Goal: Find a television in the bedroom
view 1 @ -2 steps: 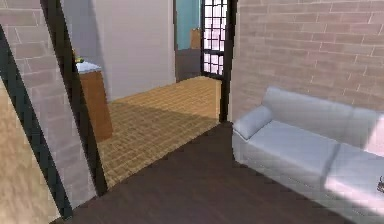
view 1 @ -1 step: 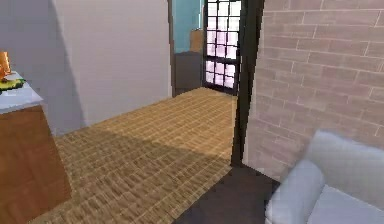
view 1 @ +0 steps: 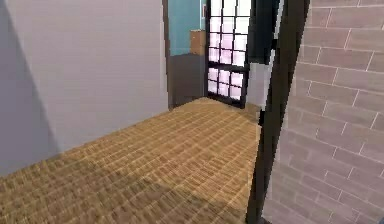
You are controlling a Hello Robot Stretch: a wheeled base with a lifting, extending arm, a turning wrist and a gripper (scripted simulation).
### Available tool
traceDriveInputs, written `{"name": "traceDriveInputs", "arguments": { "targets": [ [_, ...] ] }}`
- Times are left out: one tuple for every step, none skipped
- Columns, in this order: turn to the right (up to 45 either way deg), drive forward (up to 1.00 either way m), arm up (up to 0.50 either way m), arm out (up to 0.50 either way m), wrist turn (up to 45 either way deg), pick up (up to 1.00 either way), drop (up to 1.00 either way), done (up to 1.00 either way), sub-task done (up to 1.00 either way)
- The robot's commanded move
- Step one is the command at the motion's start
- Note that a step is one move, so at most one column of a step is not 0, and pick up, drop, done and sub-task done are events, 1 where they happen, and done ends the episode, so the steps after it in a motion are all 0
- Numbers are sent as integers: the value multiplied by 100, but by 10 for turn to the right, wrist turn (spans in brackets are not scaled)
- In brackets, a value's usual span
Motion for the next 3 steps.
{"name": "traceDriveInputs", "arguments": {
  "targets": [
    [-360, 0, 0, 0, 0, 0, 0, 0, 0],
    [0, 5, 0, 0, 0, 0, 0, 0, 0],
    [330, 0, 0, 0, 0, 0, 0, 0, 0]
  ]
}}
